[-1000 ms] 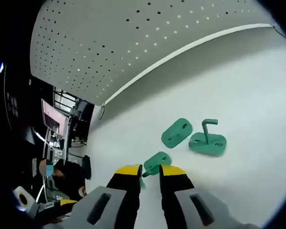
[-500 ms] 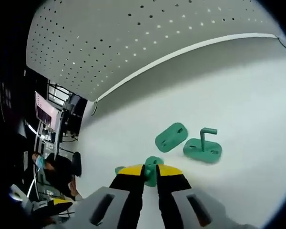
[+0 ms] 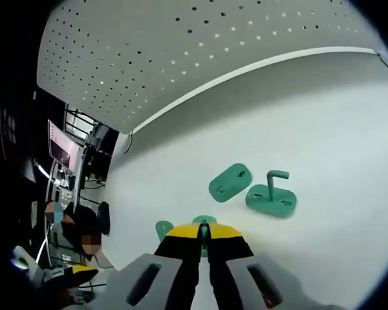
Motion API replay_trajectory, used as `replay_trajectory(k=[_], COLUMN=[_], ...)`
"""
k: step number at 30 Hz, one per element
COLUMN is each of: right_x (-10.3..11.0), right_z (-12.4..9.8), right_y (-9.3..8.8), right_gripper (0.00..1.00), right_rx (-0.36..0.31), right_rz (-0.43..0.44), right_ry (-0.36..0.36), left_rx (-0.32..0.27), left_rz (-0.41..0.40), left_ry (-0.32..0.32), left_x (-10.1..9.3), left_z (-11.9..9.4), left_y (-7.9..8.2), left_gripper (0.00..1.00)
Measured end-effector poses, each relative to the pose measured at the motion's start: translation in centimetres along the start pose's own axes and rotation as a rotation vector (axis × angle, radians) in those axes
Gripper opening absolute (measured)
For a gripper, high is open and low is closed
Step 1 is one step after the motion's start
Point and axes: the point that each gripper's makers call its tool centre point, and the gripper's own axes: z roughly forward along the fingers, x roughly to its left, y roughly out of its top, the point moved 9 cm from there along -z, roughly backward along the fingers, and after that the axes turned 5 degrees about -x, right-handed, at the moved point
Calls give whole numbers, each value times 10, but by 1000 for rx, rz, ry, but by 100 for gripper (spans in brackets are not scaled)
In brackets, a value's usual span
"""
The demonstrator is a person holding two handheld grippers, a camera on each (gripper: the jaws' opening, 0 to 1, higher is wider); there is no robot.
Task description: Insert the hook assembly into the mounting plate slot until the hook locks in place.
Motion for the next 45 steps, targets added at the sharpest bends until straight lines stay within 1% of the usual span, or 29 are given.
replay_trajectory(k=[3, 5, 8, 11, 12, 15, 18, 25, 29, 32, 34, 37, 40, 45], right_x=[2, 4, 6, 7, 9, 11, 12, 15, 19, 24, 29, 35, 40, 53], right_z=[-1, -2, -7, -11, -16, -20, -23, -31, -38, -44, -50, -59, -65, -79], right_y=[2, 5, 9, 14, 18, 23, 26, 30, 31, 34, 37, 40, 43, 48], right_gripper=[0, 0, 0, 0, 0, 0, 0, 0, 0, 0, 0, 0, 0, 0], right_rx=[-3, -14, -18, -28, -39, -53, -64, -84, -99, -127, -151, -170, -189, -231], right_rz=[-20, -37, -81, -95, -100, -113, -125, -156, -161, -141, -133, -153, -161, -158], right_ry=[15, 23, 32, 39, 42, 52, 58, 62, 83, 126, 147, 160, 179, 228], left_rx=[8, 0, -17, -28, -33, -58, -70, -68, -85, -91, -89, -75, -78, -80], left_rz=[9, 16, 16, 35, 40, 41, 44, 87, 79, 74, 76, 69, 63, 84], left_ry=[4, 4, 14, 20, 24, 31, 40, 28, 15, 7, 10, 31, 24, 12], left_x=[-1, -1, 2, 2, 3, 3, 3, -4, -6, -9, -10, -9, -10, -16], left_z=[-1, -2, -4, -6, -7, -9, -9, -8, -6, -4, -2, 2, 6, 11], left_y=[2, 6, 13, 20, 23, 28, 32, 43, 49, 52, 54, 56, 61, 66], left_gripper=[95, 95, 95, 95, 95, 95, 95, 95, 96, 95, 95, 94, 93, 93])
